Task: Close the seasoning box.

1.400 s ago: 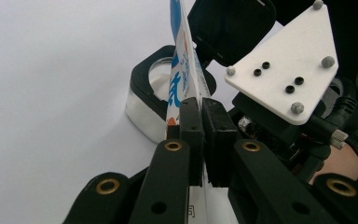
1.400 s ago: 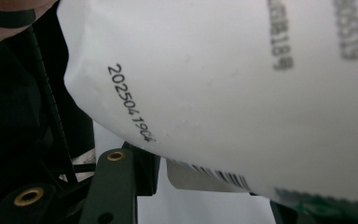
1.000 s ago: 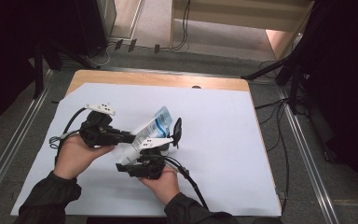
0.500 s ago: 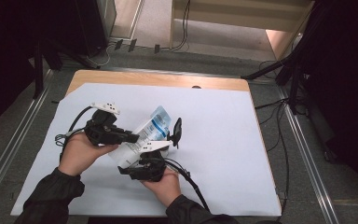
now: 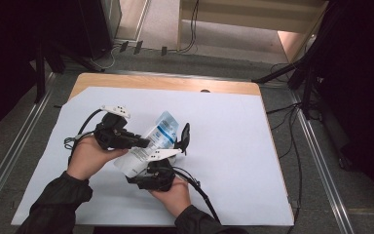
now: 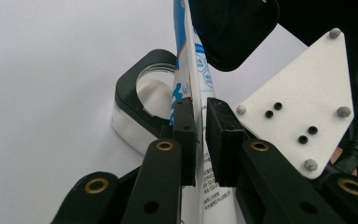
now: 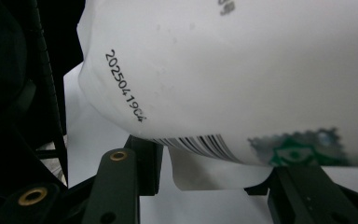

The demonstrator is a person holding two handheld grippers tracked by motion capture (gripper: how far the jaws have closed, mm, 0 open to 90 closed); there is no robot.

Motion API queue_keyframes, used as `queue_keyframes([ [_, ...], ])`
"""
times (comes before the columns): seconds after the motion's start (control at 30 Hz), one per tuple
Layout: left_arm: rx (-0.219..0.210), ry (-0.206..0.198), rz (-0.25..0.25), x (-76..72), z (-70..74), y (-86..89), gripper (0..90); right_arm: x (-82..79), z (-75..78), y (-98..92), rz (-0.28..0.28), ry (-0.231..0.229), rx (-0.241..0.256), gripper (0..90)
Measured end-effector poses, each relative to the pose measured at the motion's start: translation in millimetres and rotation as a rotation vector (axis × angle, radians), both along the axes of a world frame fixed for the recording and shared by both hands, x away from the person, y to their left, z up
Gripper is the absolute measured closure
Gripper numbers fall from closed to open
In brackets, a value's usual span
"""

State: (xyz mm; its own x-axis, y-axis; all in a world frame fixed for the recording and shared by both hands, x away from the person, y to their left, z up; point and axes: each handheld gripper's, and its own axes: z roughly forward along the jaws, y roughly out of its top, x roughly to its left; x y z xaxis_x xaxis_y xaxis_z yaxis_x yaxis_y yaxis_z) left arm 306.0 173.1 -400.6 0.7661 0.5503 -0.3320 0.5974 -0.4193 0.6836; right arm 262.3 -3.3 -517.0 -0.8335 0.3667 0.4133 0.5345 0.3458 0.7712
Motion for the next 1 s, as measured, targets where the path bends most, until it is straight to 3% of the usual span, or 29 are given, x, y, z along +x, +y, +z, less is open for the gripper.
queue_keyframes([
  [0.43,0.001,-0.013,-0.031,6.8,-1.0,-10.1,82.8,-2.5,-4.2,-4.1,-0.008,-0.011,-0.018,59.6],
  [0.53,-0.008,-0.010,-0.039,7.0,-1.7,-10.5,86.4,-3.5,-4.3,-4.0,-0.006,-0.016,-0.024,59.6],
  [0.67,-0.012,-0.011,-0.050,4.6,0.7,-7.0,90.0,-4.7,-3.5,-3.6,-0.002,-0.019,-0.027,59.5],
  [1.0,-0.028,-0.022,-0.017,-3.9,7.5,9.9,90.0,-7.6,-0.2,0.8,0.008,-0.031,-0.017,59.5],
])
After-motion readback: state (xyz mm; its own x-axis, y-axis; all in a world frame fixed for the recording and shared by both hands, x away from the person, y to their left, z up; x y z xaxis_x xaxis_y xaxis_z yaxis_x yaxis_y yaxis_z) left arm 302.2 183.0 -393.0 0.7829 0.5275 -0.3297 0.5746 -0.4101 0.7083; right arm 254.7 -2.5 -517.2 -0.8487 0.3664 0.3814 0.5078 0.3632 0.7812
